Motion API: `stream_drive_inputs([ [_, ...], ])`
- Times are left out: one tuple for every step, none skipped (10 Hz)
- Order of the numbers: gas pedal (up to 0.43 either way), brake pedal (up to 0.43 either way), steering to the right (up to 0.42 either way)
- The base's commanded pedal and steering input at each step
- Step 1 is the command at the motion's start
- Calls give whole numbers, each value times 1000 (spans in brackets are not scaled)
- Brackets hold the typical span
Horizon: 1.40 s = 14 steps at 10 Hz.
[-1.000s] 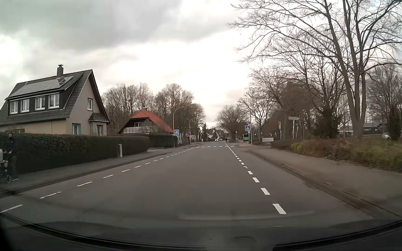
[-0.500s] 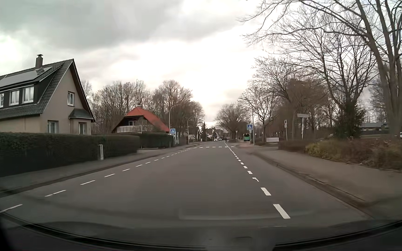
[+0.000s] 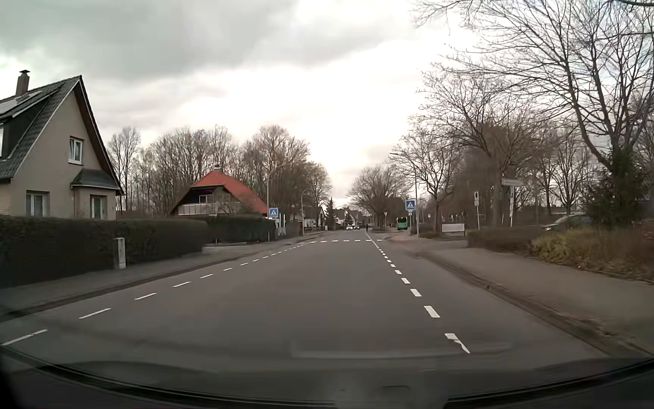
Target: Follow the waypoints while adhering to traffic rules and regulations
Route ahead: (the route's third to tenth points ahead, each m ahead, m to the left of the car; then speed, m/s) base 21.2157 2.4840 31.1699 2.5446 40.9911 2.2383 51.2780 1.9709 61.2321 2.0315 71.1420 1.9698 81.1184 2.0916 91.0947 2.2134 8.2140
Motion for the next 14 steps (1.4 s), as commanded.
stream_drive_inputs([
  [118,0,3],
  [118,0,3],
  [118,0,3],
  [118,0,3],
  [118,0,3],
  [118,0,3],
  [118,0,3],
  [0,0,3],
  [0,0,3],
  [8,0,3],
  [39,0,3],
  [59,0,3],
  [79,0,3],
  [98,0,3],
])
